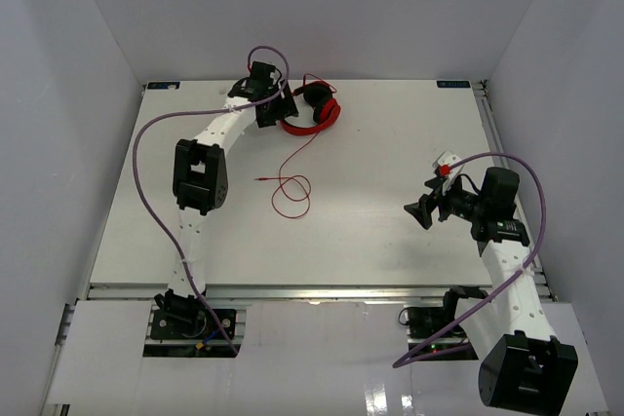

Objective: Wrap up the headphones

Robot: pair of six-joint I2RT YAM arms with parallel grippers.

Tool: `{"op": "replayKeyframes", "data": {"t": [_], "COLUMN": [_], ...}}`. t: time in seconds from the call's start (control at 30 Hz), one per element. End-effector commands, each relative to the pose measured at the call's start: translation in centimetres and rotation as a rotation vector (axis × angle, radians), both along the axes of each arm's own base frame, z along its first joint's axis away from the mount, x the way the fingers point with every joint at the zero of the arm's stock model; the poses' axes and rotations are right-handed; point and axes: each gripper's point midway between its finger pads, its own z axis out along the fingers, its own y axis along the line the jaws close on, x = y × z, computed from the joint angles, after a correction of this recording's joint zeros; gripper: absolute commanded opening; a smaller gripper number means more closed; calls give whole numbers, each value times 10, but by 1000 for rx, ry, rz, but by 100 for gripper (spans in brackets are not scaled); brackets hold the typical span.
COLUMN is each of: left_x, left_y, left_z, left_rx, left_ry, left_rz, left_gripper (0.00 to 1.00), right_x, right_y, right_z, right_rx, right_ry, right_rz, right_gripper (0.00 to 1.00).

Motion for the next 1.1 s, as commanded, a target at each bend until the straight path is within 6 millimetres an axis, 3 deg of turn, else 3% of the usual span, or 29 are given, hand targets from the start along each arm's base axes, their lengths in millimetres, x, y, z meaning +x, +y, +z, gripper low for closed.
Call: {"op": "replayKeyframes", "data": {"t": [0.0,0.27,0.4,0.53,0.73,0.77,0.9,1.07], "left_x": [-8,5,15,27,41,42,52,60], "left_y": [13,11,16,14,-10,-12,-4,11], "left_z": [-1,-29,-41,-38,-7,-10,7,-14], "left_rx": [100,125,146,124,-12,-31,-73,-1], "left_ry": [54,65,42,-5,-119,-123,-185,-145], "left_rz": [88,132,172,192,131,115,140,138], "left_gripper": [79,67,66,71,78,78,80,73], "right_x": [0,0,0,0,0,0,-1,0], "right_y": [2,2,2,2,2,2,2,2], "right_z": [11,12,12,10,10,10,9,10], "right_rx": [-1,2,1,2,2,1,2,0], "right_ry": [-35,-35,-36,-29,-28,-27,-25,-24], "right_rz": [22,19,18,16,17,18,19,17], "right_gripper": [90,90,90,90,90,90,90,90]}}
